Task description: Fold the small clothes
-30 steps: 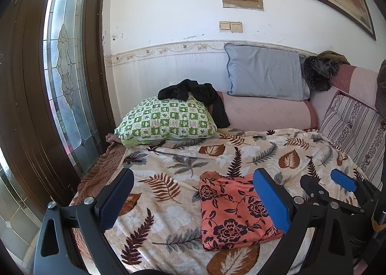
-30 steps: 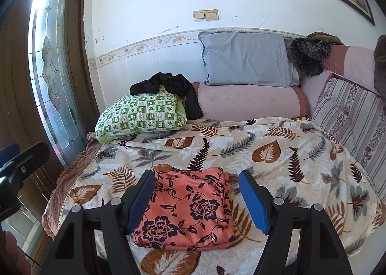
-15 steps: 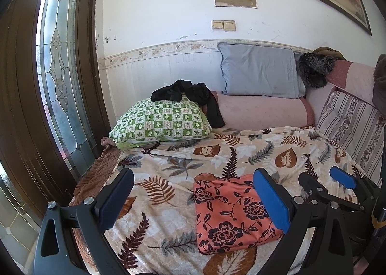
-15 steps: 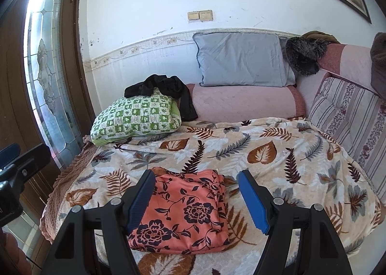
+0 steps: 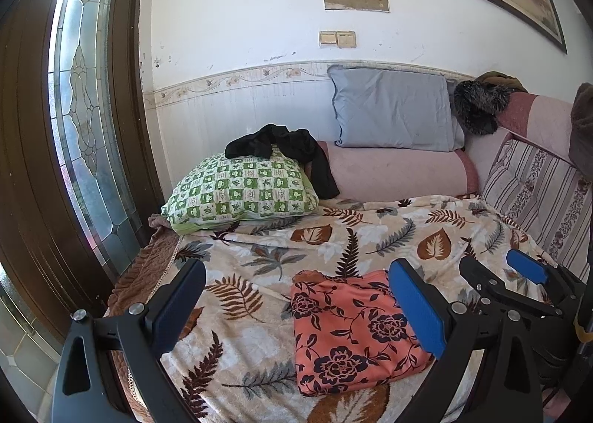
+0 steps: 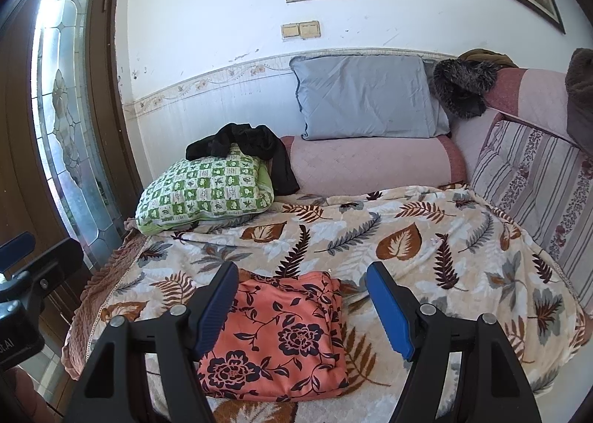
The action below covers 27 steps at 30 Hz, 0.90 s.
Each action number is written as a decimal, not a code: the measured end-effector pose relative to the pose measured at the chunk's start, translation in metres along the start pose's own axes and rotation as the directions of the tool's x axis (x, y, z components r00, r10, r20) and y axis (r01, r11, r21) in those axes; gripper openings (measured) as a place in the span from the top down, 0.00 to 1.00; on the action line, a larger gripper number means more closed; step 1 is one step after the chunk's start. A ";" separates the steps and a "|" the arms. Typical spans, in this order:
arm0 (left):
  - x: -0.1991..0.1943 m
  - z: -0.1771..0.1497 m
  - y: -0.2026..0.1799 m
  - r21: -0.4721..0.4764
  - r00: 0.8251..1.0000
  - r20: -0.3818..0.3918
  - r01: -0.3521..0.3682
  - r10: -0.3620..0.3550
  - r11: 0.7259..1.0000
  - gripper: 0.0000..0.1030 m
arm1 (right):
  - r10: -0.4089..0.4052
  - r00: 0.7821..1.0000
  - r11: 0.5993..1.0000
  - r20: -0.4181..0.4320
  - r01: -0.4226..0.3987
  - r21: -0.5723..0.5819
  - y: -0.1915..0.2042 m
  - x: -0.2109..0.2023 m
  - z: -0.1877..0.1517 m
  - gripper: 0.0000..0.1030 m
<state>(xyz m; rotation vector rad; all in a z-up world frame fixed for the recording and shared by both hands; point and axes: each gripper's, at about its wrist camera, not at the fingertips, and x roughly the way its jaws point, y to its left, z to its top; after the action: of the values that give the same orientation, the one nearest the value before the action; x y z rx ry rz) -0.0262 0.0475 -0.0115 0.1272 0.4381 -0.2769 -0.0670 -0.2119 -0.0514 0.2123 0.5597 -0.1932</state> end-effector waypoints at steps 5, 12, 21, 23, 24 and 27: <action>0.001 -0.001 0.002 -0.002 1.000 -0.005 -0.004 0.004 1.000 0.04 | 0.000 1.000 1.000 -0.005 0.000 -0.004 0.002 0.000 -0.001 0.27; 0.003 -0.004 0.007 -0.017 1.000 -0.002 -0.013 0.013 1.000 0.04 | 0.003 1.000 1.000 -0.011 -0.003 -0.021 0.007 0.003 -0.003 0.27; 0.012 -0.006 0.014 -0.026 1.000 -0.015 -0.012 0.012 1.000 0.04 | 0.001 1.000 0.999 -0.014 -0.002 -0.041 0.018 0.011 0.000 0.27; 0.015 -0.006 0.016 -0.031 1.000 -0.018 -0.009 0.008 0.999 0.04 | -0.001 1.000 0.999 -0.011 0.001 -0.047 0.020 0.011 0.001 0.27; 0.017 -0.006 0.017 -0.033 1.000 -0.022 -0.004 0.004 0.999 0.04 | -0.004 1.000 0.999 -0.008 0.004 -0.049 0.022 0.011 0.002 0.27; 0.020 -0.006 0.019 -0.037 1.000 -0.030 0.004 -0.006 0.999 0.04 | -0.009 1.000 0.999 0.002 0.009 -0.049 0.024 0.010 0.004 0.27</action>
<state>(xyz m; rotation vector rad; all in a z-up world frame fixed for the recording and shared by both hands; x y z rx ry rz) -0.0053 0.0614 -0.0244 0.0943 0.4729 -0.2719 -0.0508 -0.1913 -0.0500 0.1619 0.5633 -0.1883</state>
